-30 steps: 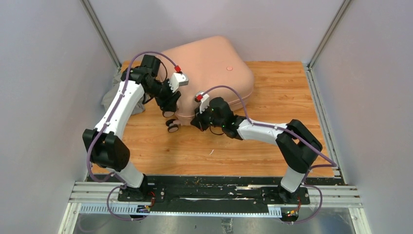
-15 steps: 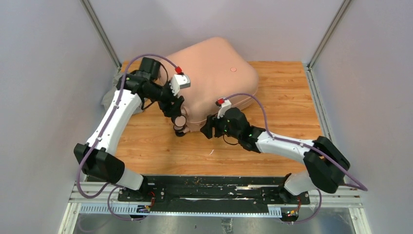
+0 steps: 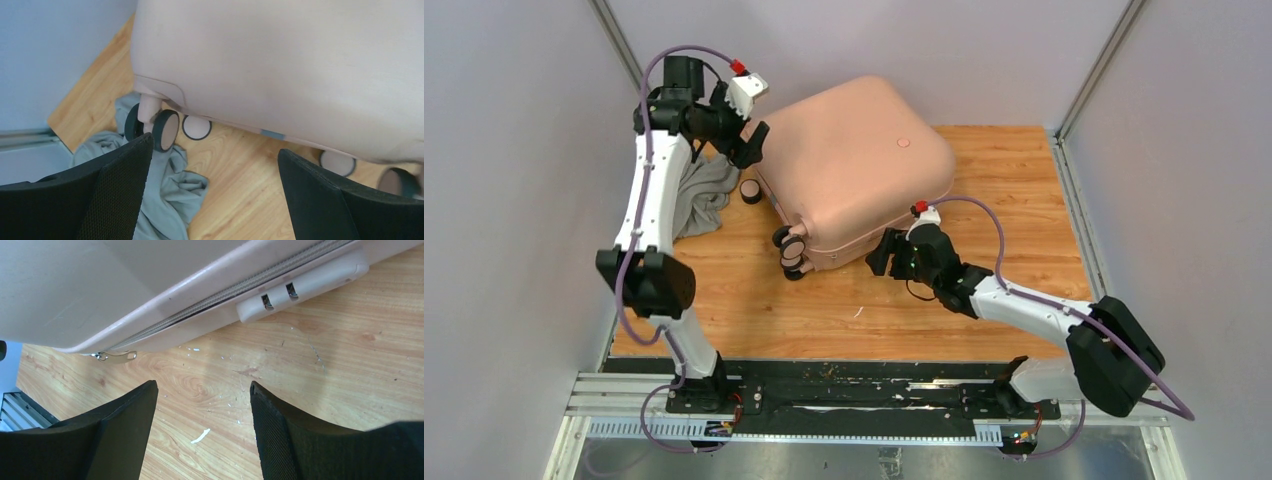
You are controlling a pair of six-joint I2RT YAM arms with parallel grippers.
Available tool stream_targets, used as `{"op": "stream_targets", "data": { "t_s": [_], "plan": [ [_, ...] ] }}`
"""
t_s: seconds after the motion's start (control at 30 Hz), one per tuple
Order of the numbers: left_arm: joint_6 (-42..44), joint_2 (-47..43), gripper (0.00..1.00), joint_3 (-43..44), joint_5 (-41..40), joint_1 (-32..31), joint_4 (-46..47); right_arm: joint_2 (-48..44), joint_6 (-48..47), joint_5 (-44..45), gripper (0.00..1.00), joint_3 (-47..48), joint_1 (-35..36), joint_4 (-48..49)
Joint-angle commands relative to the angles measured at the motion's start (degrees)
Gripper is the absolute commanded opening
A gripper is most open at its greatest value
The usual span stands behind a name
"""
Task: Pack the luggage
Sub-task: Zip the luggage at the center of the board.
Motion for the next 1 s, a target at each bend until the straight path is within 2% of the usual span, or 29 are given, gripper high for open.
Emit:
{"op": "stream_targets", "data": {
  "t_s": [0.0, 0.17, 0.43, 0.6, 0.8, 0.87, 0.97],
  "plan": [
    [-1.1, 10.1, 1.00, 6.5, -2.6, 2.7, -0.2, 1.2, 2.7, 0.2, 0.71, 0.2, -0.4, -1.6],
    [0.0, 18.5, 1.00, 13.5, -4.7, 4.9, 0.1, 1.4, 3.4, -1.1, 0.71, -0.7, -1.2, -1.1],
    [2.7, 25.2, 1.00, 14.3, -4.2, 5.3, 2.0, 2.1, 5.5, -5.6, 0.70, -2.7, -4.9, 0.6],
    [6.3, 25.5, 1.00, 9.9, 4.5, 5.3, 2.0, 4.5, 7.0, -8.7, 0.65, -1.5, -8.1, 1.7],
    [9.6, 23.0, 1.00, 5.3, 4.0, 5.3, 1.9, 7.5, 6.8, -10.0, 0.61, 2.1, -9.9, 2.3],
    [10.7, 20.8, 0.98, 2.8, 4.7, 5.3, 1.9, 8.3, 6.6, -9.9, 0.59, 3.1, -10.2, 2.4],
    [11.7, 17.2, 0.81, -1.1, 5.8, 5.3, 1.8, 9.5, 5.7, -10.3, 0.55, 5.3, -11.4, 3.0]
  ]
}}
